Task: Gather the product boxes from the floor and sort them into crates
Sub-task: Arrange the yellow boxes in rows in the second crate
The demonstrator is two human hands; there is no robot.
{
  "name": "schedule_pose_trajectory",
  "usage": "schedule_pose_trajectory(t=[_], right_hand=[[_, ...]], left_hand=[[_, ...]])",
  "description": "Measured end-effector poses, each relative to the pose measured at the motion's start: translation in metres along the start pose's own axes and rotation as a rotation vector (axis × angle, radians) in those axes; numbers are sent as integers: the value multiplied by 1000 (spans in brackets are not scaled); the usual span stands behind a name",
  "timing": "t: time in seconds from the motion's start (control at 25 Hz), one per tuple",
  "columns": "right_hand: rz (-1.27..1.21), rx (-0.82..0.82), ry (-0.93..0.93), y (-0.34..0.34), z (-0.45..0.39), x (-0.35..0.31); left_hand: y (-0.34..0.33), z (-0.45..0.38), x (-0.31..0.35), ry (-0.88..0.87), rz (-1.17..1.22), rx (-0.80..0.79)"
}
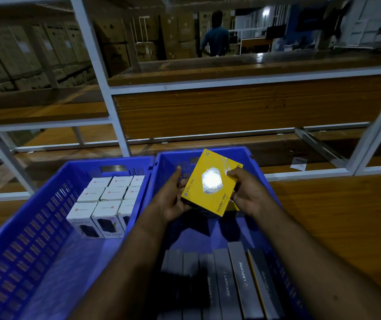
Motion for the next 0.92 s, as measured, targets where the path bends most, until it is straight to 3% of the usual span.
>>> schedule_pose_trajectory(t=[0.48,0.92], right_hand=[[-42,-119,79,-13,5,-7],[-16,-86,62,-12,6,-6]], left_hand=[[-3,4,-1,3,-88,4],[7,-3,-8,21,-218,81]])
Point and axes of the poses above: each hand's wrist, its own z-axis away from the middle knuckle, its own y-axis out of the back of the hand, x = y × z, the point moved 10 cm from there along -z, towards the middle knuckle, and after that the axes turned 1 degree about -z, right-handed, at the moved point
